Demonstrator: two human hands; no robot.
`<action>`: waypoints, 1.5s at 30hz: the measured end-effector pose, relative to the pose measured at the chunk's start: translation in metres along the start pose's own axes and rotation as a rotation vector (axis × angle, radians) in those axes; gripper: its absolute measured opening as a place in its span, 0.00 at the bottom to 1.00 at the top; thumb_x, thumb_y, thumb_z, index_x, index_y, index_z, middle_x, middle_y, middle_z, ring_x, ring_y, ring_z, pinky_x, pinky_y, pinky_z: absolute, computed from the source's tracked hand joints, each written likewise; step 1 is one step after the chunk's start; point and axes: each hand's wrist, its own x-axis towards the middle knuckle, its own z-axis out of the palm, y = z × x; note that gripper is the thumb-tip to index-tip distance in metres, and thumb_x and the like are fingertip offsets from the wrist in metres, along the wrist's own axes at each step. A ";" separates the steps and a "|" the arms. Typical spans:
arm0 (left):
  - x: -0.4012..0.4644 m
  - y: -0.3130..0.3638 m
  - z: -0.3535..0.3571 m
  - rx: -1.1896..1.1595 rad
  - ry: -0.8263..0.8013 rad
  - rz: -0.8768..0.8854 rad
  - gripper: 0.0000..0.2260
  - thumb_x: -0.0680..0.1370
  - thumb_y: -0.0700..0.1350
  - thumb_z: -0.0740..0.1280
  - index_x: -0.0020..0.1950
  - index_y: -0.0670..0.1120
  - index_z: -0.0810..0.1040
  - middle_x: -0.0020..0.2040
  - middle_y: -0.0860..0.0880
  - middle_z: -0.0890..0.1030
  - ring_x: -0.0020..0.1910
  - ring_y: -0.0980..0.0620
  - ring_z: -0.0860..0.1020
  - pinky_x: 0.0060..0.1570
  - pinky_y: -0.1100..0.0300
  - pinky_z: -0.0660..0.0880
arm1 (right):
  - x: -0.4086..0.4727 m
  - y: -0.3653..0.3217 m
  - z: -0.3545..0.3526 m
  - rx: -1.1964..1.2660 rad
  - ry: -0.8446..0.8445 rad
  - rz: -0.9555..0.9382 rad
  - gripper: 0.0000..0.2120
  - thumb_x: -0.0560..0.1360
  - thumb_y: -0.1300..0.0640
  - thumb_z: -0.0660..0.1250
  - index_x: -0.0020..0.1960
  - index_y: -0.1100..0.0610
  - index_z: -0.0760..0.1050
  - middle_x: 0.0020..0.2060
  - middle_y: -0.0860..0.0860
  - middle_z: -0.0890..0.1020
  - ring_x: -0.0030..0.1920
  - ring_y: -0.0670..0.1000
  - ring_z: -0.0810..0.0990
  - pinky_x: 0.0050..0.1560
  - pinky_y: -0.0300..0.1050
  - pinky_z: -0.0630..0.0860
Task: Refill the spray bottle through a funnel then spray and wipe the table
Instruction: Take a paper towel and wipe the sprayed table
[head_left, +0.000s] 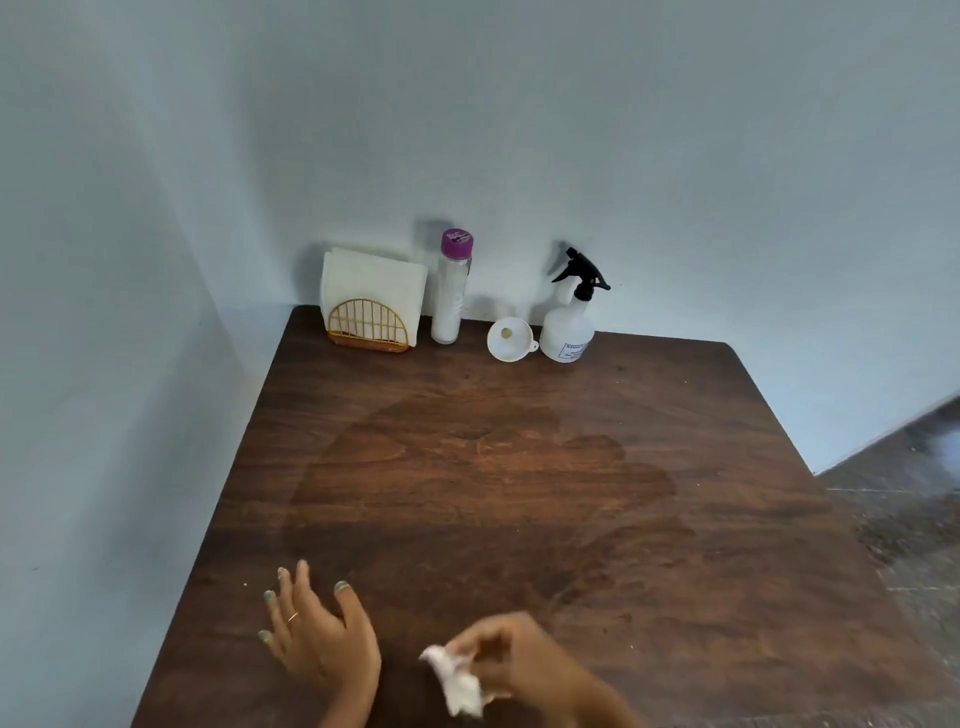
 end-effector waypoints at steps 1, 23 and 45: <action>-0.004 0.010 -0.001 -0.107 -0.031 0.035 0.27 0.71 0.53 0.54 0.64 0.41 0.74 0.68 0.38 0.71 0.69 0.40 0.67 0.70 0.43 0.57 | -0.006 0.004 -0.009 0.155 0.055 -0.013 0.08 0.65 0.62 0.74 0.44 0.57 0.83 0.32 0.48 0.84 0.32 0.42 0.81 0.34 0.35 0.77; -0.109 0.133 0.042 -0.508 -1.005 0.052 0.06 0.67 0.36 0.75 0.42 0.43 0.84 0.38 0.44 0.85 0.39 0.49 0.83 0.39 0.62 0.78 | -0.063 -0.003 -0.095 0.369 0.716 -0.141 0.10 0.71 0.71 0.67 0.45 0.59 0.83 0.35 0.52 0.85 0.33 0.41 0.81 0.33 0.31 0.74; -0.344 0.286 0.322 -0.311 -0.818 0.032 0.01 0.69 0.40 0.73 0.38 0.44 0.83 0.36 0.45 0.85 0.36 0.53 0.84 0.40 0.56 0.81 | -0.127 0.135 -0.444 0.326 0.860 -0.069 0.11 0.69 0.73 0.70 0.42 0.58 0.82 0.34 0.46 0.85 0.34 0.39 0.82 0.36 0.28 0.77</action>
